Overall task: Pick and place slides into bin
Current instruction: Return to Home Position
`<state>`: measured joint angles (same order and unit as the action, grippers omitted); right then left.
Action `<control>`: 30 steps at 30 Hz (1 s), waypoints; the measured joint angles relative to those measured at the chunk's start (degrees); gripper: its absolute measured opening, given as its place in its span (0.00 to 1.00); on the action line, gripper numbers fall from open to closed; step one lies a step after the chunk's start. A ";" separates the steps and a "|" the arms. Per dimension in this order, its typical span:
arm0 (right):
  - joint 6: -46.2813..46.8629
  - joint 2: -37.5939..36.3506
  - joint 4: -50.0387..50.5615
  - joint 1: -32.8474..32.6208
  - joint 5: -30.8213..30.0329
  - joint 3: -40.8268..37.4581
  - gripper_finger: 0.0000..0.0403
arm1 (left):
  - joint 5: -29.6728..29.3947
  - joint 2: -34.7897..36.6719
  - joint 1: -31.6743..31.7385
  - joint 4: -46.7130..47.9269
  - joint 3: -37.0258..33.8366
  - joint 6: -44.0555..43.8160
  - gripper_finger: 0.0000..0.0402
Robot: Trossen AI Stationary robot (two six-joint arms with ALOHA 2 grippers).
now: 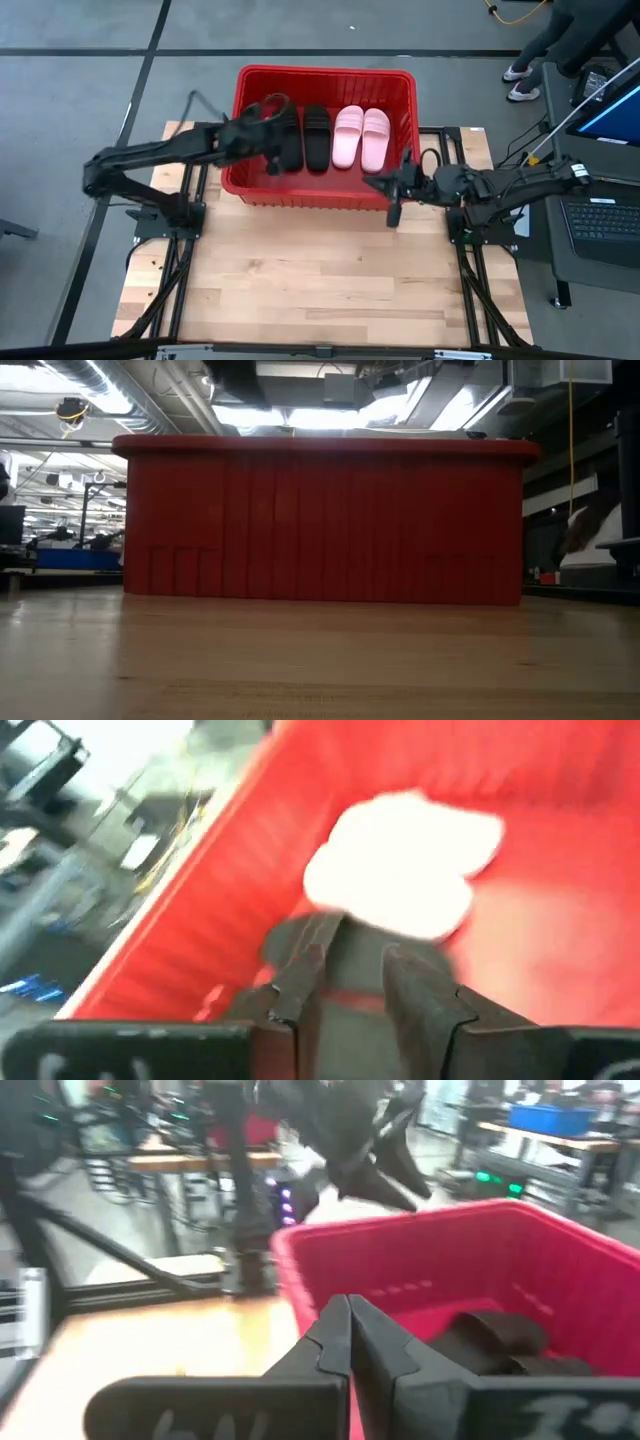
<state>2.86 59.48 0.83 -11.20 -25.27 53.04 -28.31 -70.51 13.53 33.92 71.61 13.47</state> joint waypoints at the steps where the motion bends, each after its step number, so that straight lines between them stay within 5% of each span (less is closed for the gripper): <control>1: 0.36 0.00 -0.29 -1.13 0.02 0.00 0.01 | 0.06 1.76 -2.15 -0.26 0.00 -2.43 0.23; 8: 1.33 0.02 0.63 -8.06 0.01 0.00 0.01 | -0.25 8.76 -17.29 -0.32 0.02 -13.58 0.02; 21: 4.36 2.11 1.10 -12.95 -0.02 0.00 0.01 | -9.44 9.43 -37.90 7.26 0.00 -17.60 0.00; 30: 4.39 9.09 -6.88 -13.01 -0.27 0.00 0.01 | 0.24 17.12 -41.17 1.32 -7.83 -11.75 0.00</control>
<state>7.25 68.57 -6.04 -24.21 -25.54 53.04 -28.07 -53.39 -27.64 35.24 63.78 1.72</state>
